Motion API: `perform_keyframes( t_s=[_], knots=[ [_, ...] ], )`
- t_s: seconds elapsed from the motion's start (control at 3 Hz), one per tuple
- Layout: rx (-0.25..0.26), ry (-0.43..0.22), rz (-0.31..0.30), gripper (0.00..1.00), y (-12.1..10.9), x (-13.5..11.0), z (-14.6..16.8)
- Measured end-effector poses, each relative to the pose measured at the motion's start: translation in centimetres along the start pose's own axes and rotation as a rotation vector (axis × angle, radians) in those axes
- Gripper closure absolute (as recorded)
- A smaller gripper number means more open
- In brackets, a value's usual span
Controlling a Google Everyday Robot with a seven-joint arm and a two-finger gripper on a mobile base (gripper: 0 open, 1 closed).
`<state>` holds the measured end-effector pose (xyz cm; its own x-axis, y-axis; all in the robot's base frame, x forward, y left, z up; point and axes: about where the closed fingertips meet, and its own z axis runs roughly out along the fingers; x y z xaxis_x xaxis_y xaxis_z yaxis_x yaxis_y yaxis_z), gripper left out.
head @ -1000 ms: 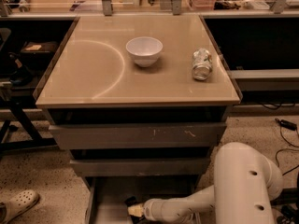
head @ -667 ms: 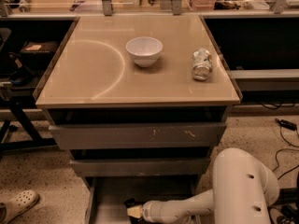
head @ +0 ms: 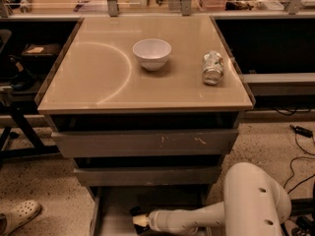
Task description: Place rxbar chocolate into bottom drawer
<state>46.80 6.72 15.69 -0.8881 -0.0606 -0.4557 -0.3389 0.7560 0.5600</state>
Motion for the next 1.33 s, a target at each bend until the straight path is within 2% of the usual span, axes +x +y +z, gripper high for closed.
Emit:
perform_keyframes(
  t_s=[0.33, 1.33],
  knots=[
    [0.001, -0.001, 0.000, 0.82, -0.04, -0.08, 0.03],
    [0.000, -0.001, 0.000, 0.12, -0.04, -0.08, 0.03]
  ],
)
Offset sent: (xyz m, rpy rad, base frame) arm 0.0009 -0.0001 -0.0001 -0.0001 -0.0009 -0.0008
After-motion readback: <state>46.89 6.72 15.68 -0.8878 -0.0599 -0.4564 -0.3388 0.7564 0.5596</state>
